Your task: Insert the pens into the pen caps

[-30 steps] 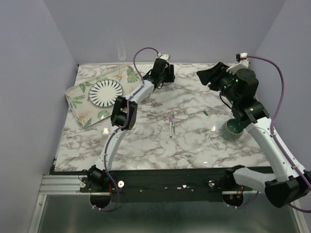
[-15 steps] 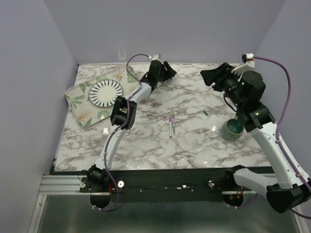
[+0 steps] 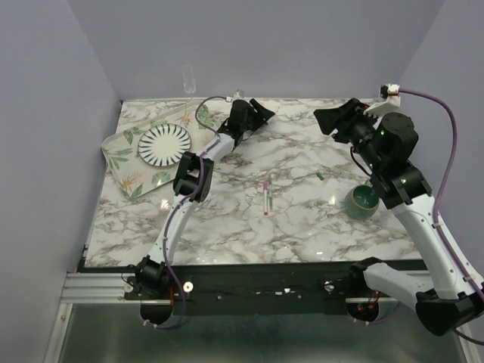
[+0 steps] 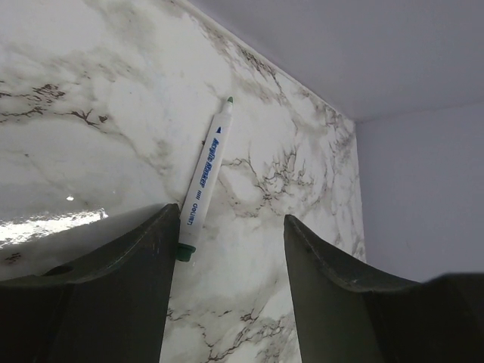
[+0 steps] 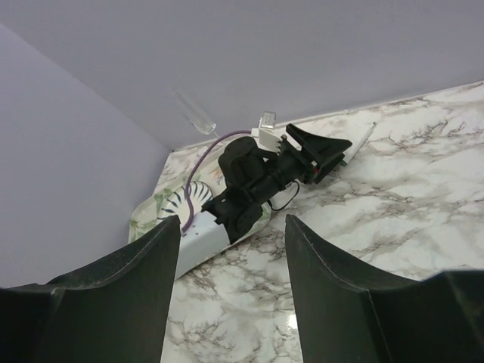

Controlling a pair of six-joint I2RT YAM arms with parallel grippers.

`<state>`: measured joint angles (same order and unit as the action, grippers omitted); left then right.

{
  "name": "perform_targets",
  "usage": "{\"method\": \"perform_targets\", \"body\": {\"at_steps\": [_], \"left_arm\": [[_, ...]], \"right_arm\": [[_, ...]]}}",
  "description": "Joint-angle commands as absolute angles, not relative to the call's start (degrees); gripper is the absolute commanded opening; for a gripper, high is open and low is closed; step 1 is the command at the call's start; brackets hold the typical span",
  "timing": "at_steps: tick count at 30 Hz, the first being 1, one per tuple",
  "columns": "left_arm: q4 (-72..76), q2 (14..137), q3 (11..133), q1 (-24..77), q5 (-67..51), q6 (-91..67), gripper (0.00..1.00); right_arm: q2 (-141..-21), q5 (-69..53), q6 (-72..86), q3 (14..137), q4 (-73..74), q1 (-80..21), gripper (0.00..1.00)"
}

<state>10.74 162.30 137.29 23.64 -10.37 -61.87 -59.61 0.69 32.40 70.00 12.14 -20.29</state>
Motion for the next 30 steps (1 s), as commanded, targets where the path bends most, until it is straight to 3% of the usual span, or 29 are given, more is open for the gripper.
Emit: {"method": "perform_targets", "body": {"at_steps": [1, 14, 17, 21, 24, 30], "left_arm": [[13.1, 164.1, 137.1, 24.8, -10.9, -64.1, 0.65], [17.6, 164.9, 136.9, 30.3, -13.5, -65.9, 0.61], [23.4, 156.4, 126.1, 28.7, -15.5, -65.3, 0.58], [32.2, 139.2, 99.3, 25.1, -16.3, -62.0, 0.58], [35.2, 126.5, 86.3, 21.6, -17.4, -60.6, 0.59], [33.2, 110.9, 77.1, 17.8, -26.3, -54.9, 0.63]], "right_arm": [[-58.0, 0.5, 31.7, 69.7, 12.6, -20.3, 0.64], [-59.2, 2.8, 28.0, 69.0, 13.7, -20.2, 0.65], [-64.2, 4.4, 23.5, 73.2, 15.3, -20.1, 0.65], [-76.8, 2.7, 20.7, 84.6, 20.3, -17.6, 0.65], [-87.3, 0.3, 16.7, 94.4, 24.3, -16.5, 0.65], [-107.5, -1.9, 10.5, 109.7, 27.6, -15.9, 0.64]]}}
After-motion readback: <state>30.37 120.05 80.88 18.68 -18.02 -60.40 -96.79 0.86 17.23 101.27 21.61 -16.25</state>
